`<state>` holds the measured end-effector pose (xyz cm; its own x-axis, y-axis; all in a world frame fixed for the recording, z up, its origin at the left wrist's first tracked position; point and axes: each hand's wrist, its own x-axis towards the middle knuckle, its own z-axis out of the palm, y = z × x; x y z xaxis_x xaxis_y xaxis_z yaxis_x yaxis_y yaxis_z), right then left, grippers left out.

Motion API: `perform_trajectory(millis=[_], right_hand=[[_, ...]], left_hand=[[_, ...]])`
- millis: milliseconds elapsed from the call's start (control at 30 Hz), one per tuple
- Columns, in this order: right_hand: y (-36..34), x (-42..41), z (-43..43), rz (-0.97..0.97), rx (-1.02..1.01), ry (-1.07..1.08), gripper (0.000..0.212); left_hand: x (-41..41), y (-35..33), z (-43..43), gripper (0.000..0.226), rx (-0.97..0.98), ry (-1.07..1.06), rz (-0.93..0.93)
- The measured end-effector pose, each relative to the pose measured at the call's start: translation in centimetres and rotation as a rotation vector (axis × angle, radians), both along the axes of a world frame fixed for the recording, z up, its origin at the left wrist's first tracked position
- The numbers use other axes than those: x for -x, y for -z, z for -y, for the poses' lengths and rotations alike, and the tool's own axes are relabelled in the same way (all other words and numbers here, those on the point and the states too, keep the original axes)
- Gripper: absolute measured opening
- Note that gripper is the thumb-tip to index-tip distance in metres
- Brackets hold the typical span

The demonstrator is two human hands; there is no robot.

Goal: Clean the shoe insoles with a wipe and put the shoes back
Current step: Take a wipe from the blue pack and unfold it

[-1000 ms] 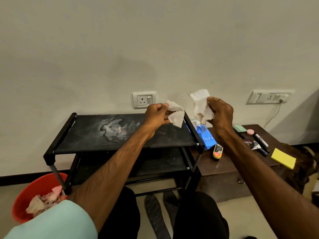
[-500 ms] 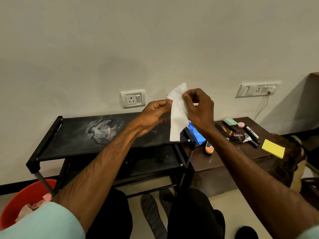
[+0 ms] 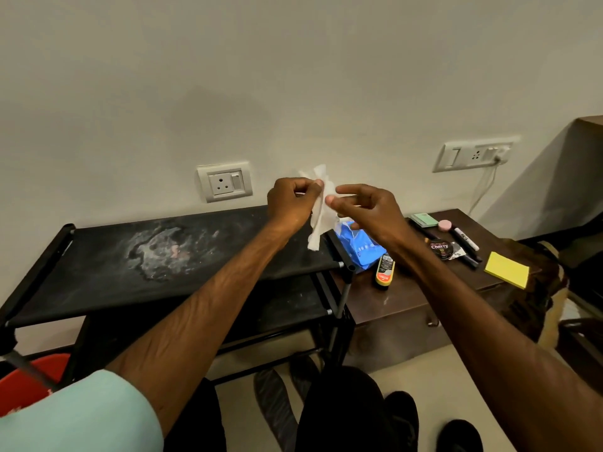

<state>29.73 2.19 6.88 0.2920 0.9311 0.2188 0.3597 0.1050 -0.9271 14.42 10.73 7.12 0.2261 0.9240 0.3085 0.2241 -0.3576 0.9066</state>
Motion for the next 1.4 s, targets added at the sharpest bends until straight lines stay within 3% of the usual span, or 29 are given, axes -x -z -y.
perform_trajectory(millis=[100, 233, 400, 500, 667, 800, 1067, 1200, 1300, 1400], right_hand=[[0.8, -1.3, -0.4, 0.005, -0.069, 0.092, 0.021], [2.0, -4.6, -1.3, -0.114, -0.034, 0.197, 0.014], [5.0, -9.9, -3.7, -0.205, 0.056, 0.664, 0.015], [6.3, -11.4, -5.1, -0.303, 0.065, 0.748, 0.018], [8.6, -9.7, -7.7, -0.067, -0.177, 0.633, 0.010], [12.2, -8.7, -8.4, 0.092, -0.068, 0.452, 0.013], [14.2, -10.0, -8.6, 0.318, 0.022, 0.469, 0.014], [14.5, -9.8, -8.7, 0.353, 0.000, 0.448, 0.032], [14.9, -9.7, -9.2, 0.553, 0.055, 0.386, 0.018], [15.1, -9.9, -9.7, 0.690, 0.134, 0.264, 0.016]], left_hand=[[-1.7, 0.4, 0.1, 0.028, -0.085, 0.001, -0.077], [-3.1, 1.3, -0.7, 0.024, -0.068, -0.018, -0.017], [-3.5, 2.5, -2.6, 0.010, -0.110, -0.117, -0.008], [-4.1, 3.6, -2.9, 0.008, -0.092, -0.111, -0.018], [-5.1, 4.7, -3.4, 0.010, -0.099, -0.102, -0.002], [-5.4, 5.1, -3.8, 0.008, -0.076, -0.083, 0.042], [-4.6, 5.6, -4.4, 0.007, 0.013, -0.024, 0.105], [-4.4, 5.9, -3.9, 0.010, 0.035, 0.005, 0.105], [-4.2, 5.9, -3.4, 0.021, -0.054, 0.070, 0.004], [-3.9, 6.1, -3.0, 0.029, -0.292, 0.127, -0.148]])
